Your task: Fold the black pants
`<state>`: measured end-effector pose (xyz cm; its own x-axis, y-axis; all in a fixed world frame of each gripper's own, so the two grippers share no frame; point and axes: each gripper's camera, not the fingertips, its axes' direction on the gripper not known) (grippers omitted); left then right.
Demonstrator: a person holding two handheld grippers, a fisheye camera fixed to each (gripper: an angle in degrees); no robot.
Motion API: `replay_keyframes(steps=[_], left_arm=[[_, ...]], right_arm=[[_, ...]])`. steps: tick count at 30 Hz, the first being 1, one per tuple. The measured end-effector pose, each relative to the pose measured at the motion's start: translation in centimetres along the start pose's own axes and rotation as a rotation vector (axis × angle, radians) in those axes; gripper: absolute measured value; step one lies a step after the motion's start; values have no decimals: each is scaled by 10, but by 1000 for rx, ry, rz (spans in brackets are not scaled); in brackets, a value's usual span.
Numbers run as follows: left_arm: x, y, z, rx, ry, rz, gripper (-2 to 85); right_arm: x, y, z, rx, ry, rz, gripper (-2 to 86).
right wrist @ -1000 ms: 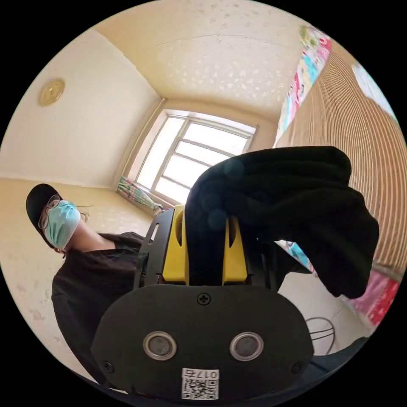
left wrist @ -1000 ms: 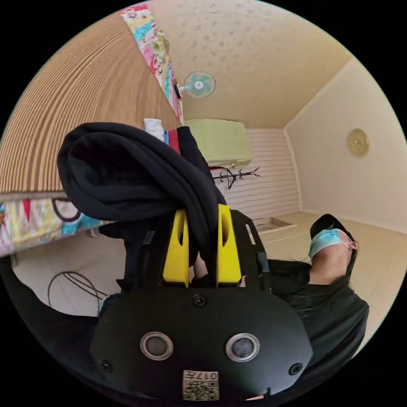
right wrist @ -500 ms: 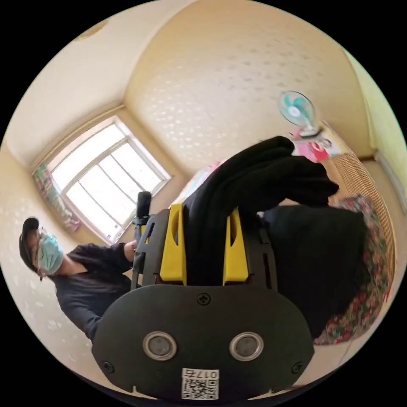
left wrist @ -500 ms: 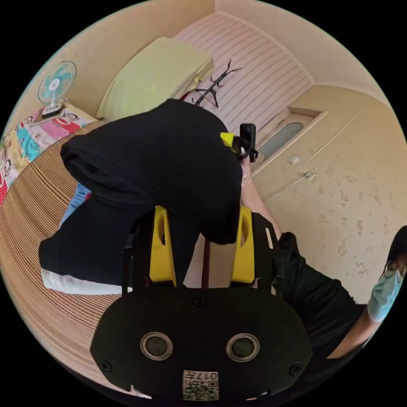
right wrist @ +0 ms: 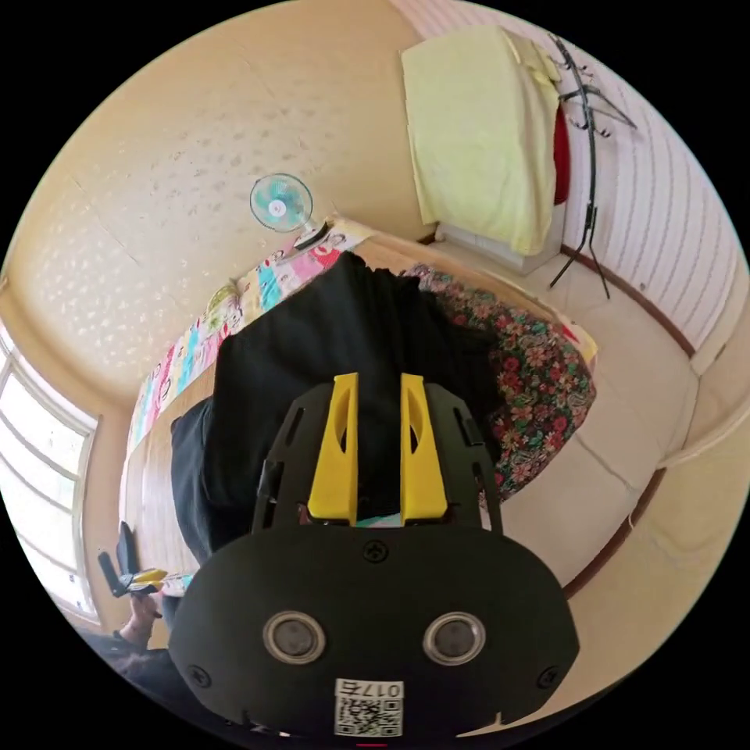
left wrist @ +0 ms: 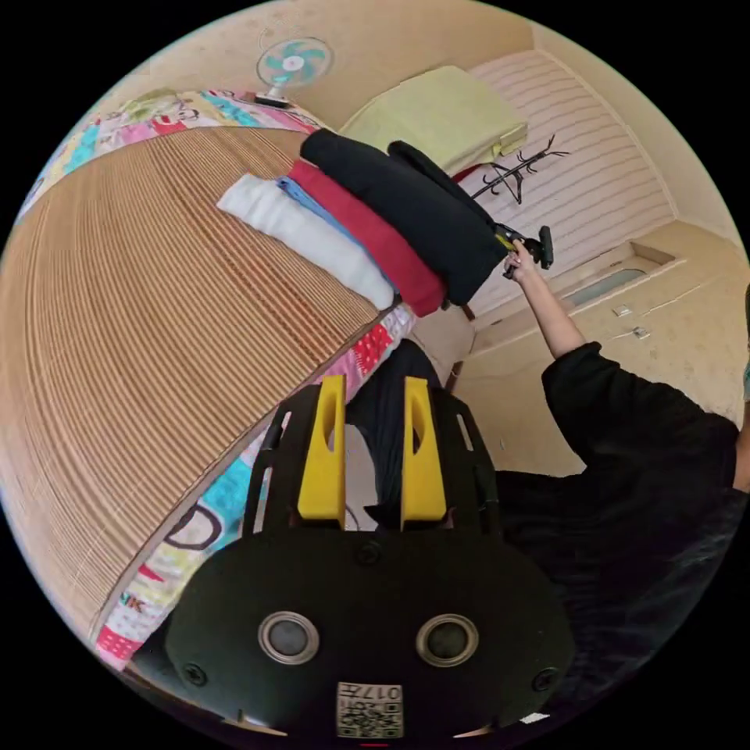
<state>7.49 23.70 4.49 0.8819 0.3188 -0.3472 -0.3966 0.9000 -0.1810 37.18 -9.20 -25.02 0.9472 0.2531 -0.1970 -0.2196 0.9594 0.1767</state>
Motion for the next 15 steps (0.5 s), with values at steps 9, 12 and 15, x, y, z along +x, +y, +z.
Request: replay_keyframes(steps=[9,12,15], left_arm=[[14,143,-184,282,-756,-180,19],[-28,186,-242,385,-541,-386,7],[-76,246,-299,630,-282,-525,12]], right_arm=[[-184,207,-131,390,-208,-359,5],[-197,260,-147,397,-382,-271,3],[-189,299,-175,455,-589,-284,2]])
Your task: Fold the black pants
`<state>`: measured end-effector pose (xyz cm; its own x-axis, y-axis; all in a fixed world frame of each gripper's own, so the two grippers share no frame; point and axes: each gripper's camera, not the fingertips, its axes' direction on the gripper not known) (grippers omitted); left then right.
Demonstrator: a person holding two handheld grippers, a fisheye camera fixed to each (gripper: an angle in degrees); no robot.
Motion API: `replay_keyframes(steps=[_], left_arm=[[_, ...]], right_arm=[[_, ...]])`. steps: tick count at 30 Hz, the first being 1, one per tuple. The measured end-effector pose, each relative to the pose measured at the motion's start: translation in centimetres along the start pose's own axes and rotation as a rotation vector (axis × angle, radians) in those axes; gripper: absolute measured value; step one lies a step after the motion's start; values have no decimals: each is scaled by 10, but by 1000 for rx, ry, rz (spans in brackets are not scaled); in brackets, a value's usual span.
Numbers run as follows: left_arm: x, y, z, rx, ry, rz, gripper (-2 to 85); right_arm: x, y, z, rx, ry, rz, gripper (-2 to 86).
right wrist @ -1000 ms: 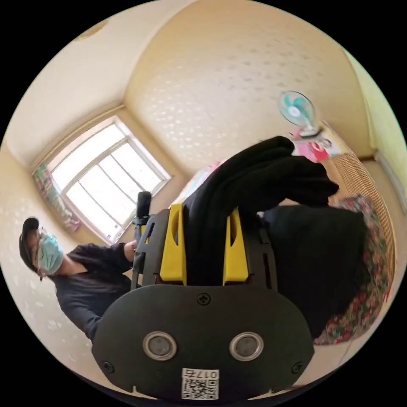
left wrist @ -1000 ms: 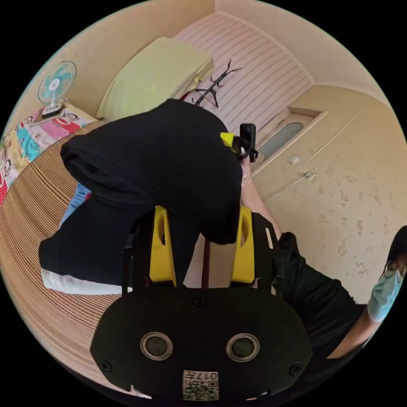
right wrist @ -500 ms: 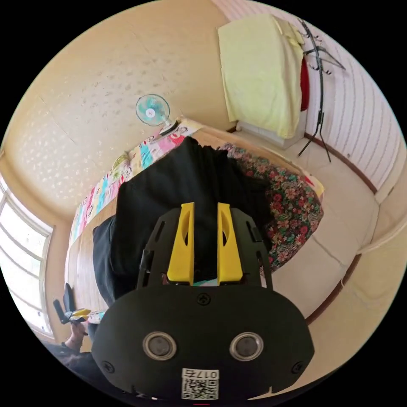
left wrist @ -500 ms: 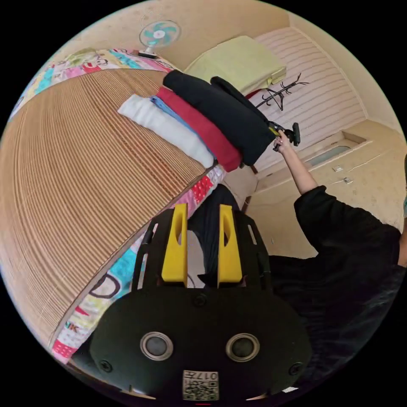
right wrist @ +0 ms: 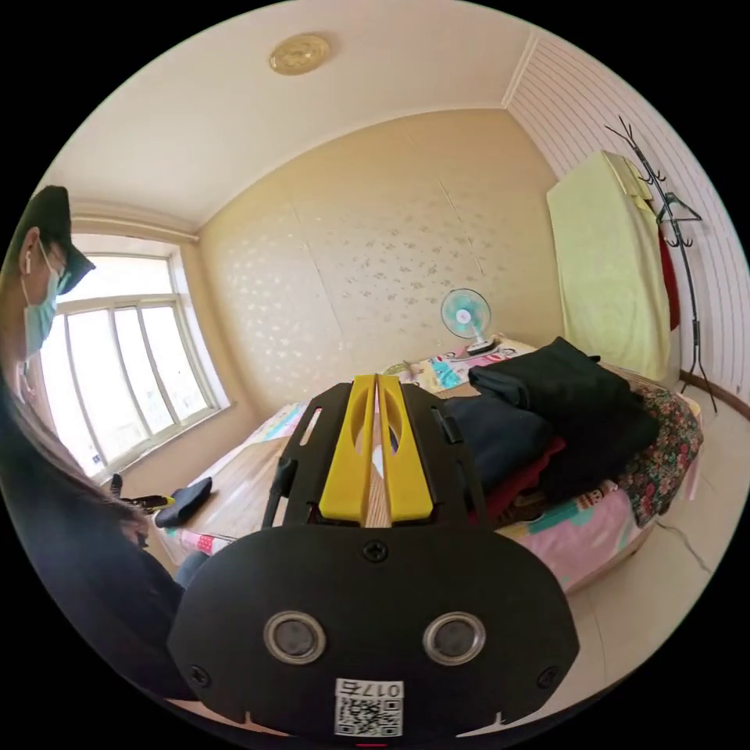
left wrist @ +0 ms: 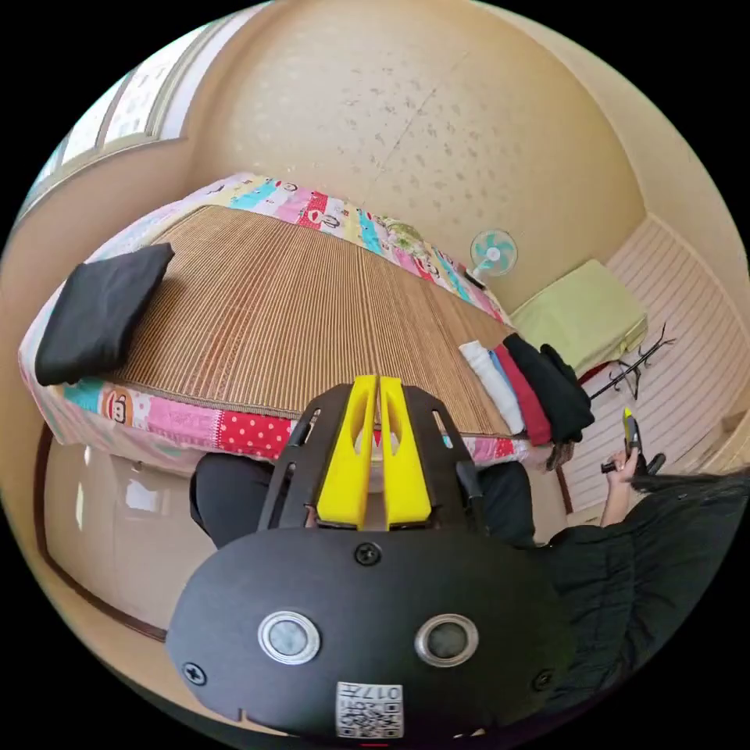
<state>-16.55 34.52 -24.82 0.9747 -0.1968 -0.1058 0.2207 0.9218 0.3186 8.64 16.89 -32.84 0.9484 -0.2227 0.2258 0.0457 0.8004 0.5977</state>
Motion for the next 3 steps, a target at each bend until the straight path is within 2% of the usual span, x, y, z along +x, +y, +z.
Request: replay_keyframes(steps=[3], left_arm=[[-69,-10,-40,104,28,-146,47]], right_arm=[[-21,1,-35,57,26,-36,2]])
